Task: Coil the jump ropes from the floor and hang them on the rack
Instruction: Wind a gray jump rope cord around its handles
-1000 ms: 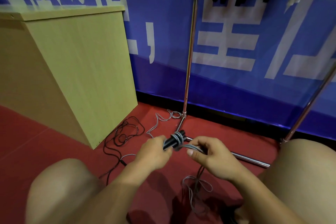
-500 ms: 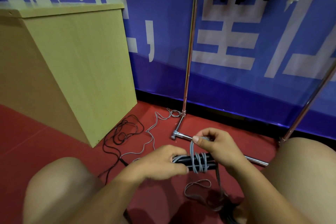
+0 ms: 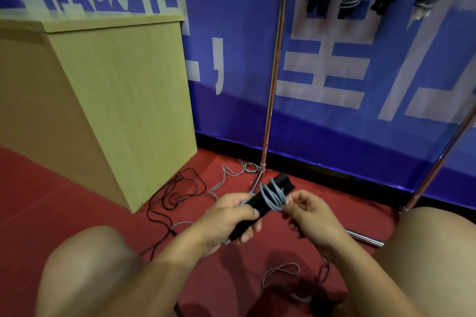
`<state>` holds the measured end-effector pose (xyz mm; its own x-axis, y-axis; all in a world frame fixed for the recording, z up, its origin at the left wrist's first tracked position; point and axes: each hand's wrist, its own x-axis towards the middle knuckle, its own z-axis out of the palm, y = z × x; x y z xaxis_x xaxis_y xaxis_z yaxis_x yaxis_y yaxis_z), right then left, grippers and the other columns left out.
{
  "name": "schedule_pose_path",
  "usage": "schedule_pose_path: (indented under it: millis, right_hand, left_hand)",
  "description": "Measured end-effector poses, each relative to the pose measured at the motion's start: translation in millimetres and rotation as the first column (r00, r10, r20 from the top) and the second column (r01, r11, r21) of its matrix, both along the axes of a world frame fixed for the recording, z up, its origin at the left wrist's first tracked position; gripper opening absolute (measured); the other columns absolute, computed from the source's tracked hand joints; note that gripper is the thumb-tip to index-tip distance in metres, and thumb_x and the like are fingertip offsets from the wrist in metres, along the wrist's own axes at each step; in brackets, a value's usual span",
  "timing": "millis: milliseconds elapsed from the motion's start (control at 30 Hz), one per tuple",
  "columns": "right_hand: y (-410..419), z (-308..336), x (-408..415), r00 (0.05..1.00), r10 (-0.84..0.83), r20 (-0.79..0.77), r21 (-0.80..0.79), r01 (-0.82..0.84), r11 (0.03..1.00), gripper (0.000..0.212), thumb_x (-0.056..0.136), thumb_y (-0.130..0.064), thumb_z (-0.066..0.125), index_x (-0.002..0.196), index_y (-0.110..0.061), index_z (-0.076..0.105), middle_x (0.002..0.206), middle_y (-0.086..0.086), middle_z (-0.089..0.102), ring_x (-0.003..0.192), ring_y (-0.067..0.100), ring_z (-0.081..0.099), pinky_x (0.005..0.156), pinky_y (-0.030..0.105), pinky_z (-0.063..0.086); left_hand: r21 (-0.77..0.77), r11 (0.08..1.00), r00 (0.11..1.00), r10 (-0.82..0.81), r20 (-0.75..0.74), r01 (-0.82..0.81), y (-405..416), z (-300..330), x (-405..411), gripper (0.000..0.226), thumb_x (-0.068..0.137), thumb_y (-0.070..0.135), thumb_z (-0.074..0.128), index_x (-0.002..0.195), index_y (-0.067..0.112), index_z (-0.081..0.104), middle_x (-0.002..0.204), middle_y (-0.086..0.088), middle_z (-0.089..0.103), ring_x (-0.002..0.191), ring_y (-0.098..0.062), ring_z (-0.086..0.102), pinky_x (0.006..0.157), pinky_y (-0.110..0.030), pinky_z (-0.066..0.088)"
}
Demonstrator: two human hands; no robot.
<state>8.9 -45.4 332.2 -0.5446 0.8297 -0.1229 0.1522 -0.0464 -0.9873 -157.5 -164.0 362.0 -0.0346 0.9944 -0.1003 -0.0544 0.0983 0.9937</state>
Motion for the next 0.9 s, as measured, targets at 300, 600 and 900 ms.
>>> schedule_pose_path:
  millis: [300,600,900]
  right_hand:
    - [-2,-1,1,0.989,0.049,0.136,0.143,-0.069,0.987,0.03,0.099,-0.035,0.054,0.074,-0.016,0.054,0.058,0.001,0.055,0.052,0.017,0.046,0.059,0.035,0.039]
    - [-11,3,5,0.95,0.277,0.143,0.238,-0.305,0.922,0.018,0.086,-0.032,0.074,0.079,-0.017,0.068,0.065,-0.002,0.052,0.059,0.014,0.044,0.056,0.031,0.038]
    - [-10,2,5,0.981,0.001,0.193,0.629,-0.125,0.768,0.015,0.088,-0.018,0.071,0.081,-0.03,0.069,0.075,-0.011,0.064,0.071,0.004,0.058,0.067,0.02,0.045]
  left_hand:
    - [-0.001,0.918,0.917,0.395,0.061,-0.396,14,-3,-17,0.009,0.099,0.004,0.049,0.095,0.007,0.057,0.068,-0.001,0.063,0.047,-0.014,0.049,0.045,-0.024,0.04]
    - [0.015,0.839,0.704,0.466,-0.536,-0.543,23,-30,-26,0.003,0.093,0.02,0.058,0.091,0.018,0.06,0.079,-0.004,0.07,0.059,-0.016,0.064,0.057,-0.029,0.051]
    - [-0.047,0.972,0.523,0.083,-0.848,-0.231,16,-35,-17,0.008,0.089,0.029,0.064,0.087,0.029,0.056,0.082,0.008,0.063,0.078,-0.015,0.06,0.064,-0.027,0.043]
